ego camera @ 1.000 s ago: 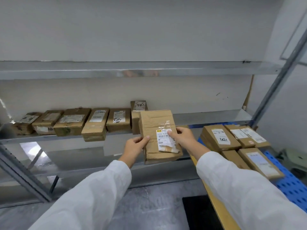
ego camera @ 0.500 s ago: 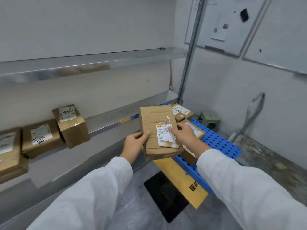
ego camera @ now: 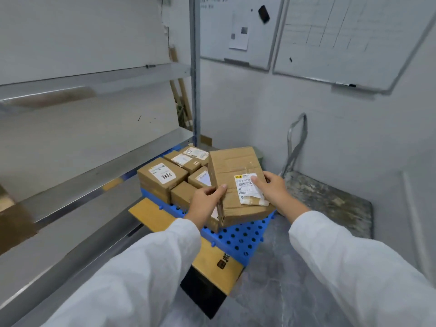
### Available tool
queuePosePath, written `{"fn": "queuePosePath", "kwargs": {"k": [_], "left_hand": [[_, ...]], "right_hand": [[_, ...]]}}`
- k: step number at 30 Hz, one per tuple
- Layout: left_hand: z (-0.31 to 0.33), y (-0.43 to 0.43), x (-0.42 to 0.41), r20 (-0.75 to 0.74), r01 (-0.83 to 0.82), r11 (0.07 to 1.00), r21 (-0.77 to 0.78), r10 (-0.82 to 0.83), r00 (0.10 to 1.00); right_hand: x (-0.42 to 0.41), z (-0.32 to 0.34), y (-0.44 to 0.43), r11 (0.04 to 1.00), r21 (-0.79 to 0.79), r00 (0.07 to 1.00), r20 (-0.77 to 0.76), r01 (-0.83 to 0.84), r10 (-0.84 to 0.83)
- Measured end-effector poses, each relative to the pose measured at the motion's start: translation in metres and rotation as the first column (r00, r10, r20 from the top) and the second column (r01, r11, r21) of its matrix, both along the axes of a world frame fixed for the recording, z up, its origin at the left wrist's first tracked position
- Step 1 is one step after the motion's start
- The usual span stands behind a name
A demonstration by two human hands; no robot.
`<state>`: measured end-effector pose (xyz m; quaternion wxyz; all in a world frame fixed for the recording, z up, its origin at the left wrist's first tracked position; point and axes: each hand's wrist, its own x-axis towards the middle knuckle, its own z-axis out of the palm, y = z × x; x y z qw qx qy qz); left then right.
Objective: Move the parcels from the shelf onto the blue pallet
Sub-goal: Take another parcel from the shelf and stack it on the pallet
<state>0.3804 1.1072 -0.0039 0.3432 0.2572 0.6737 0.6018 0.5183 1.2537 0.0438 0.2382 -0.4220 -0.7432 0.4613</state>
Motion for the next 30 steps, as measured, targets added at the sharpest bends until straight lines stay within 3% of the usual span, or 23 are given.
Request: {"fn": "queuePosePath", "kwargs": {"k": [15, 30], "left_hand": [[-0.008, 0.162, 0.059, -0.021, -0.225, 0.973, -0.049, 0.224, 0.974], [-0.047, 0.231, -0.01, -0.012, -0.405, 0.909, -0.101, 0.406, 0.914]], "right_hand": [[0.019, -0.01, 0.184, 0.977, -0.07, 0.979, 0.021, -0.203, 0.205], [-0.085, -0.043, 0.258, 0.934, -0.088, 0.925, 0.129, -0.347, 0.356]]}}
